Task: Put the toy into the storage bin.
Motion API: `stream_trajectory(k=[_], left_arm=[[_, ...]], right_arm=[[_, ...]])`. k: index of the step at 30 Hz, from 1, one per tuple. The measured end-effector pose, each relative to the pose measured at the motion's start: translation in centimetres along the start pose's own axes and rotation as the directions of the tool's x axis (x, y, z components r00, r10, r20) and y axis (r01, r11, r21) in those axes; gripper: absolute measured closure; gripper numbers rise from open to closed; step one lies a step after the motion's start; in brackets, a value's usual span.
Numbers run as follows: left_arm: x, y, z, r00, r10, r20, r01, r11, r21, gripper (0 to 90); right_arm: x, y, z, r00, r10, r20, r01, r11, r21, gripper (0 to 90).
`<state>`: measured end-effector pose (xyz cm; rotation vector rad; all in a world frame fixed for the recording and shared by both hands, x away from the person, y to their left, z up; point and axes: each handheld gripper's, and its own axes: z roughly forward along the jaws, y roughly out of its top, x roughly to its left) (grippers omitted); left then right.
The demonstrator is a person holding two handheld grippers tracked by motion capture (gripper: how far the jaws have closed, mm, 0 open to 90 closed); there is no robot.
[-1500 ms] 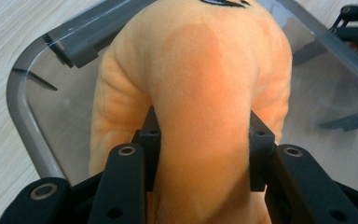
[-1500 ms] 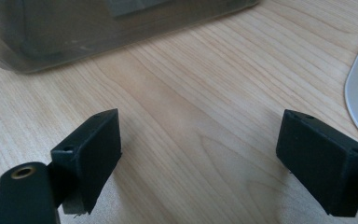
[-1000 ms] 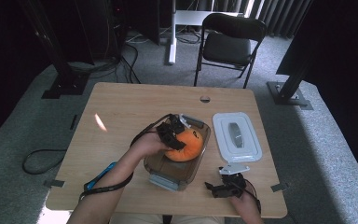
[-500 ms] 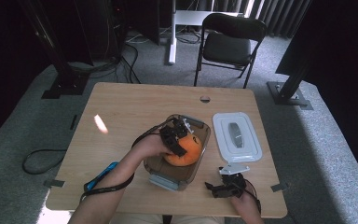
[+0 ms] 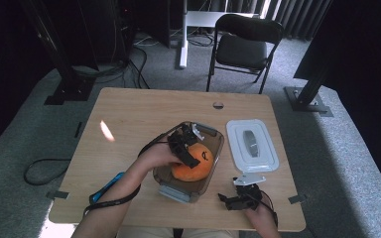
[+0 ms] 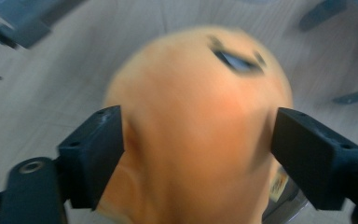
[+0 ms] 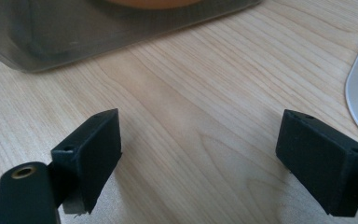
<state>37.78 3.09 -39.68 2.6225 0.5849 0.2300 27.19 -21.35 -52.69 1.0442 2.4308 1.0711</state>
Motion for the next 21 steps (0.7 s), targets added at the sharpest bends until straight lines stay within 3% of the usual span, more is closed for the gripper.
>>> stream_trajectory(k=[8, 10, 14, 18, 21], left_arm=[[0.0, -0.8, -1.3, 0.9996, -0.027, 0.012, 0.028, 0.9977, -0.062, 9.1], [0.2, -1.1, -1.6, 0.9983, -0.044, 0.037, 0.047, 0.9964, -0.071, 1.8], [0.3, -1.7, -2.2, 0.9979, -0.057, 0.032, 0.059, 0.9945, -0.087, 1.7], [0.7, -2.7, -3.0, 0.9953, -0.080, 0.054, 0.087, 0.9873, -0.133, 0.7], [0.8, -3.4, -3.4, 0.9944, -0.096, 0.043, 0.102, 0.9846, -0.142, 0.6]], right_arm=[[0.0, 0.0, 0.0, 1.0000, 0.002, 0.004, -0.002, 1.000, 0.000, 13.6], [0.0, 0.0, 0.0, 1.0000, 0.003, 0.006, -0.003, 1.000, 0.000, 13.6], [0.1, 0.1, 0.2, 0.9999, -0.004, 0.015, 0.004, 1.000, 0.003, 13.5], [0.1, 0.3, 0.2, 0.9999, 0.000, 0.013, 0.000, 1.000, 0.005, 13.5], [0.0, 0.5, 0.0, 0.9996, 0.011, 0.026, -0.011, 1.000, -0.004, 13.5]])
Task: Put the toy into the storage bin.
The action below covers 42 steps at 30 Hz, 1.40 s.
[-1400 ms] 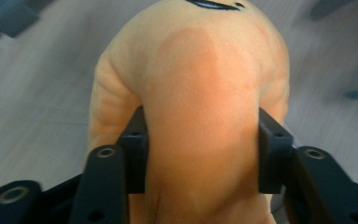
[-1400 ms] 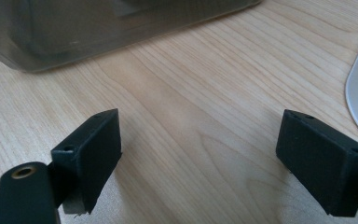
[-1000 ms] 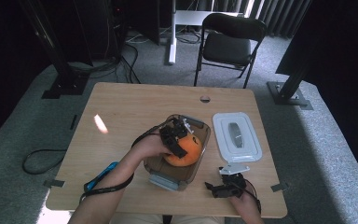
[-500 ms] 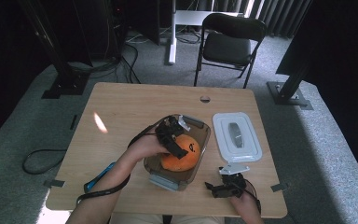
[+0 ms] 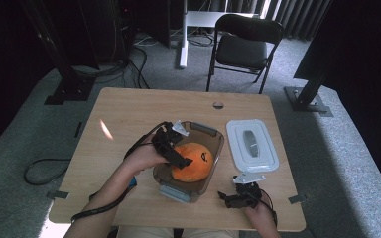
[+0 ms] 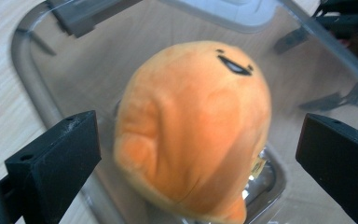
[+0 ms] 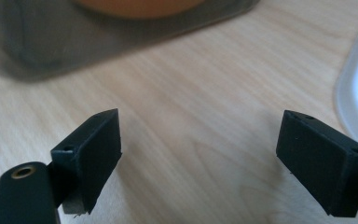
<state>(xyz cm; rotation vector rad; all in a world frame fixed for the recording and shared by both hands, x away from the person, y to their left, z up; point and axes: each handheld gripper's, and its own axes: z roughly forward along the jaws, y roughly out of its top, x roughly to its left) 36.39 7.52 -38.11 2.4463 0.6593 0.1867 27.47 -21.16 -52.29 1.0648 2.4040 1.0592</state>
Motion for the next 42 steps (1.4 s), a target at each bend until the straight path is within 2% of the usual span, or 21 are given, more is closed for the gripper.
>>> stream_trajectory(k=[2, 5, 9, 15, 17, 19, 26, 42], left_arm=[[0.1, -0.4, -0.4, 0.9999, -0.012, 0.002, 0.012, 0.9998, -0.013, 0.3], [0.3, -1.0, -1.1, 0.9996, -0.026, 0.013, 0.026, 0.9988, -0.041, 0.3], [0.4, -1.7, -2.2, 0.9994, -0.033, -0.007, 0.033, 0.9972, -0.067, 0.3], [1.0, -3.1, -3.7, 0.9983, -0.056, -0.016, 0.055, 0.9939, -0.095, 0.4], [1.0, -3.5, -4.1, 0.9983, -0.053, -0.024, 0.051, 0.9943, -0.094, 0.4], [1.2, -4.0, -4.6, 0.9982, -0.059, -0.015, 0.057, 0.9929, -0.105, 0.4], [1.7, -6.1, -5.8, 0.9951, -0.085, -0.050, 0.080, 0.9912, -0.106, 0.5], [3.0, -10.6, -7.7, 0.9820, -0.163, -0.096, 0.152, 0.9824, -0.108, 0.5]], right_arm=[[0.0, 0.2, -0.2, 0.9999, 0.016, -0.001, -0.016, 1.000, -0.021, 13.5], [0.2, 0.7, -0.1, 0.9999, 0.011, 0.003, -0.011, 1.000, -0.026, 13.5], [0.5, 1.1, 0.4, 1.0000, 0.001, -0.003, -0.001, 1.000, -0.028, 13.5], [1.2, 1.5, 1.1, 0.9997, -0.014, -0.020, 0.013, 1.000, -0.027, 13.5], [1.5, 1.6, 1.4, 0.9996, -0.017, -0.025, 0.016, 1.000, -0.026, 13.5], [1.7, 1.8, 1.6, 0.9992, -0.021, -0.033, 0.021, 0.999, -0.024, 13.5], [2.6, 2.5, 2.3, 0.9977, -0.038, -0.055, 0.036, 0.999, -0.036, 13.5], [4.2, 3.6, 3.5, 0.9955, -0.069, -0.065, 0.067, 0.997, -0.037, 13.3]])
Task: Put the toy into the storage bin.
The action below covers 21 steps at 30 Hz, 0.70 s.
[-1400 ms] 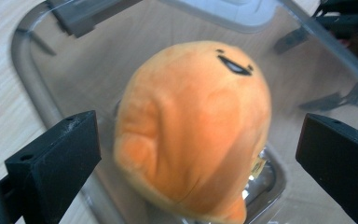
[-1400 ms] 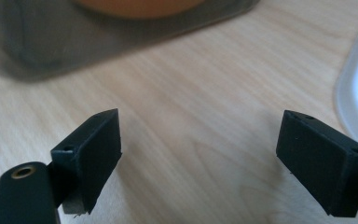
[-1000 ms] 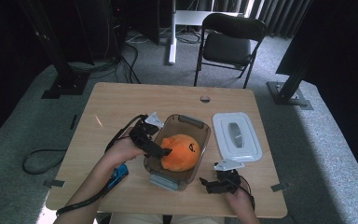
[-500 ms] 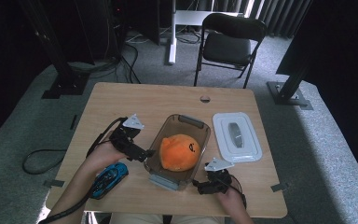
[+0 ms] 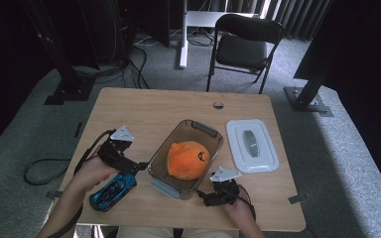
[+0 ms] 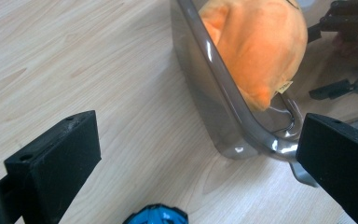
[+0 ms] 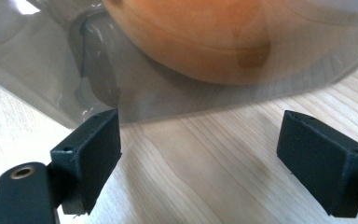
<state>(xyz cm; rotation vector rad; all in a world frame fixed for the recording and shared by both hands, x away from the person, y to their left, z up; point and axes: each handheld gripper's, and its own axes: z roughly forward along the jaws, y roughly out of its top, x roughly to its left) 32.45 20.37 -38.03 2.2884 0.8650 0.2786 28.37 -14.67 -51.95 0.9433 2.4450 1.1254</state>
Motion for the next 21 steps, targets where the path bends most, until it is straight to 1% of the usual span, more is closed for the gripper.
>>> stream_trajectory(k=[3, 5, 7, 9, 12, 16, 17, 18, 19, 21], left_arm=[[0.2, -0.7, -0.3, 0.9999, -0.008, -0.007, 0.008, 1.0000, 0.002, 0.5], [0.3, -1.4, -0.4, 0.9997, -0.016, -0.019, 0.017, 0.9998, 0.009, 0.5], [0.4, -2.1, -0.5, 0.9996, -0.022, -0.018, 0.022, 0.9996, 0.018, 0.5], [0.4, -2.9, -0.5, 0.9985, -0.031, -0.044, 0.032, 0.9991, 0.028, 0.5], [0.5, -4.4, -0.4, 0.9972, -0.051, -0.054, 0.053, 0.9980, 0.035, 0.5], [0.5, -6.5, -0.1, 0.9943, -0.072, -0.078, 0.077, 0.9953, 0.059, 0.5], [0.4, -7.1, 0.1, 0.9916, -0.081, -0.101, 0.088, 0.9937, 0.068, 0.6], [0.4, -7.1, 0.1, 0.9916, -0.081, -0.101, 0.088, 0.9937, 0.068, 1.7], [0.4, -8.2, 0.4, 0.9819, -0.105, -0.158, 0.121, 0.9881, 0.095, 5.8], [0.6, -9.3, 0.7, 0.9782, -0.127, -0.164, 0.147, 0.9825, 0.115, 5.7]], right_arm=[[0.3, 0.3, 0.3, 1.0000, -0.008, 0.001, 0.008, 1.000, 0.000, 13.3], [0.5, 0.5, 0.5, 0.9999, -0.012, -0.001, 0.012, 1.000, 0.000, 13.2], [0.7, 0.6, 0.7, 0.9999, -0.016, -0.001, 0.016, 1.000, -0.001, 13.2], [0.7, 0.6, 0.8, 0.9998, -0.017, -0.003, 0.017, 1.000, -0.001, 13.2], [0.7, 0.5, 0.8, 0.9998, -0.018, -0.001, 0.018, 1.000, -0.003, 13.2], [0.8, 0.5, 0.9, 0.9998, -0.019, 0.003, 0.019, 1.000, -0.002, 12.7], [0.8, 0.5, 0.9, 0.9997, -0.022, 0.007, 0.022, 1.000, -0.002, 12.8], [0.8, 0.4, 0.9, 0.9997, -0.023, 0.011, 0.023, 1.000, -0.003, 12.8], [0.8, 0.4, 0.8, 0.9997, -0.022, 0.013, 0.022, 1.000, -0.004, 12.8], [0.8, 0.3, 0.7, 0.9996, -0.023, 0.016, 0.023, 1.000, -0.010, 12.8]])
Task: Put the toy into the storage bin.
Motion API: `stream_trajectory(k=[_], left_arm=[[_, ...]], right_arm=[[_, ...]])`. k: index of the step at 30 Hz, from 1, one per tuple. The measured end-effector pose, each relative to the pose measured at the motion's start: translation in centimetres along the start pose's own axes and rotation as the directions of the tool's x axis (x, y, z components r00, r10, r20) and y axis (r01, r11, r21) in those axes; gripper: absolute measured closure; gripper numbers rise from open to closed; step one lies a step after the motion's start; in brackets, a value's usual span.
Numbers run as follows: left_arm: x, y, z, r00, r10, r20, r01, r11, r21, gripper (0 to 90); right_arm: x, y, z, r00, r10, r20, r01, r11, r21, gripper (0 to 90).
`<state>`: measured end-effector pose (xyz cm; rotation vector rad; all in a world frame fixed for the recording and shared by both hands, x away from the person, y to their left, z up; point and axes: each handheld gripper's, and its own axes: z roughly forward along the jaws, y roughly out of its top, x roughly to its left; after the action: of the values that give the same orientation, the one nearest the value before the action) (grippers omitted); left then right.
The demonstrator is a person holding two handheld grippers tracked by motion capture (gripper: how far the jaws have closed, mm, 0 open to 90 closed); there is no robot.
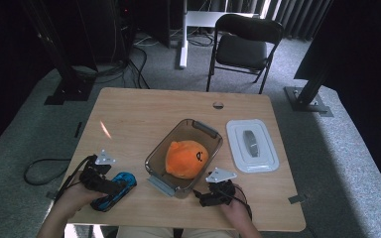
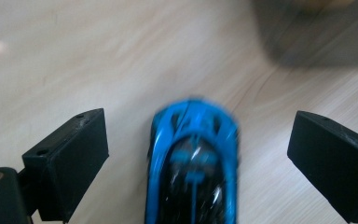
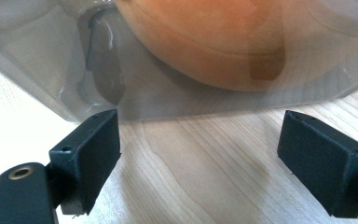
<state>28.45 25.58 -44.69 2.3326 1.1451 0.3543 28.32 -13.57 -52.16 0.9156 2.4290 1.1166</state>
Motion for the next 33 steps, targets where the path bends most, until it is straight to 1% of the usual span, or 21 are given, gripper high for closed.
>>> stream_trajectory(k=[1, 2, 5, 6, 8, 9, 13, 14, 15, 16, 18, 21, 22, 26, 28, 29, 31, 33], left_arm=[[0.2, -0.5, 0.2, 0.9999, -0.017, 0.003, 0.017, 0.9998, 0.005, 5.7], [0.3, -0.9, 0.3, 0.9997, -0.024, 0.011, 0.024, 0.9996, 0.014, 5.7], [0.4, -2.0, 0.7, 0.9991, -0.035, 0.022, 0.035, 0.9990, 0.027, 5.7], [0.4, -2.3, 0.8, 0.9993, -0.030, 0.024, 0.029, 0.9990, 0.032, 5.7], [0.2, -2.7, 1.0, 0.9997, 0.000, 0.024, -0.001, 0.9990, 0.045, 5.7], [0.0, -3.0, 1.2, 0.9998, 0.009, 0.016, -0.010, 0.9986, 0.052, 5.7], [-0.1, -3.6, 1.8, 0.9995, 0.030, 0.000, -0.030, 0.9960, 0.085, 5.7], [-0.1, -3.8, 2.0, 0.9995, 0.031, -0.007, -0.030, 0.9955, 0.090, 5.7], [-0.1, -4.0, 2.1, 0.9995, 0.032, 0.000, -0.032, 0.9954, 0.090, 5.7], [0.0, -4.1, 2.2, 0.9994, 0.035, -0.003, -0.035, 0.9949, 0.095, 5.8], [0.0, -4.2, 2.4, 0.9993, 0.032, -0.020, -0.030, 0.9938, 0.107, 5.8], [-0.1, -4.3, 2.8, 0.9995, 0.022, -0.020, -0.020, 0.9929, 0.118, 5.8], [-0.2, -4.3, 2.9, 0.9994, 0.032, -0.013, -0.030, 0.9924, 0.120, 5.9], [-0.2, -4.2, 3.3, 0.9994, 0.030, -0.020, -0.027, 0.9919, 0.124, 6.1], [-0.2, -4.2, 3.5, 0.9989, 0.036, -0.030, -0.032, 0.9903, 0.135, 6.1], [-0.1, -4.3, 3.6, 0.9992, 0.029, -0.027, -0.025, 0.9910, 0.131, 6.1], [0.1, -4.4, 3.8, 0.9999, 0.007, -0.008, -0.006, 0.9923, 0.124, 6.1], [0.2, -4.4, 3.9, 1.0000, 0.006, -0.005, -0.006, 0.9928, 0.120, 6.1]], right_arm=[[0.0, 0.0, -0.1, 1.0000, 0.003, -0.003, -0.003, 1.000, -0.001, 12.8], [-0.1, -0.1, -0.1, 1.0000, 0.008, -0.005, -0.008, 1.000, -0.002, 12.8], [-0.2, -0.2, -0.1, 0.9999, 0.012, -0.007, -0.012, 1.000, 0.003, 12.8], [-0.2, -0.2, 0.0, 0.9999, 0.008, -0.007, -0.008, 1.000, 0.006, 12.8], [-0.1, -0.2, 0.0, 0.9999, 0.002, -0.013, -0.002, 1.000, 0.008, 12.8], [-0.1, -0.2, 0.0, 0.9999, 0.002, -0.012, -0.002, 1.000, 0.010, 12.8], [-0.1, -0.2, 0.0, 0.9999, 0.004, -0.016, -0.004, 1.000, 0.010, 12.8], [-0.2, -0.2, 0.0, 0.9998, 0.007, -0.018, -0.007, 1.000, 0.009, 12.8], [-0.2, -0.2, 0.0, 0.9998, 0.007, -0.019, -0.007, 1.000, 0.009, 12.8], [-0.2, -0.2, 0.0, 0.9998, 0.006, -0.018, -0.006, 1.000, 0.010, 12.9], [-0.2, -0.2, 0.0, 0.9998, 0.006, -0.019, -0.006, 1.000, 0.012, 12.9], [-0.2, -0.2, 0.0, 0.9998, 0.007, -0.021, -0.007, 1.000, 0.013, 12.9], [-0.2, -0.2, 0.0, 0.9998, 0.007, -0.020, -0.007, 1.000, 0.012, 12.9], [-0.2, -0.3, 0.0, 0.9997, 0.008, -0.022, -0.008, 1.000, 0.012, 12.9], [-0.2, -0.3, 0.0, 0.9997, 0.008, -0.021, -0.008, 1.000, 0.012, 12.9], [-0.2, -0.3, 0.0, 0.9997, 0.009, -0.022, -0.009, 1.000, 0.012, 12.9], [-0.2, -0.3, 0.0, 0.9997, 0.010, -0.020, -0.010, 1.000, 0.009, 12.9], [-0.3, -0.3, -0.1, 0.9996, 0.015, -0.022, -0.015, 1.000, 0.005, 12.9]])
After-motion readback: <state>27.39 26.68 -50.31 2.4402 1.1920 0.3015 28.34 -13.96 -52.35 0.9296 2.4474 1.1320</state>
